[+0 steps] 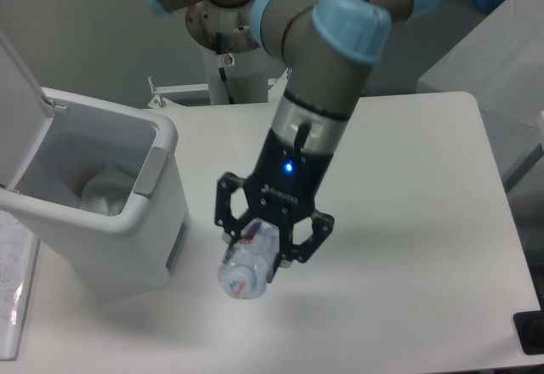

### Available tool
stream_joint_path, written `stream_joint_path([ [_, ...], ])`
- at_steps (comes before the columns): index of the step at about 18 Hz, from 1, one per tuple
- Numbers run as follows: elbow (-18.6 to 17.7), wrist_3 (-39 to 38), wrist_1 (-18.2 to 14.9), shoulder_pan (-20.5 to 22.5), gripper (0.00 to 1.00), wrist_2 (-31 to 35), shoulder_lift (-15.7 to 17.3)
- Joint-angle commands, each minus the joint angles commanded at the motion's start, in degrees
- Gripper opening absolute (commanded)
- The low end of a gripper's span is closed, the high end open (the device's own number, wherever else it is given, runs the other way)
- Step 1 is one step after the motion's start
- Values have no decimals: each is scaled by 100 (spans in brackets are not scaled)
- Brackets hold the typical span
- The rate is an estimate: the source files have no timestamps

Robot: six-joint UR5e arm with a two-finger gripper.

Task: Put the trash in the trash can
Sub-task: 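Carry the bottle over the bin and lower it inside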

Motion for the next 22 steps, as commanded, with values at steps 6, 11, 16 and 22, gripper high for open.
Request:
stream_joint_path([
  [6, -79, -518, 0, 9, 41, -820, 228],
  [11, -536, -633, 0, -131, 41, -1250, 721],
  [16, -817, -801, 9, -526, 42, -1357, 853],
  [22, -1300, -608, 342, -887, 44, -1357, 949],
])
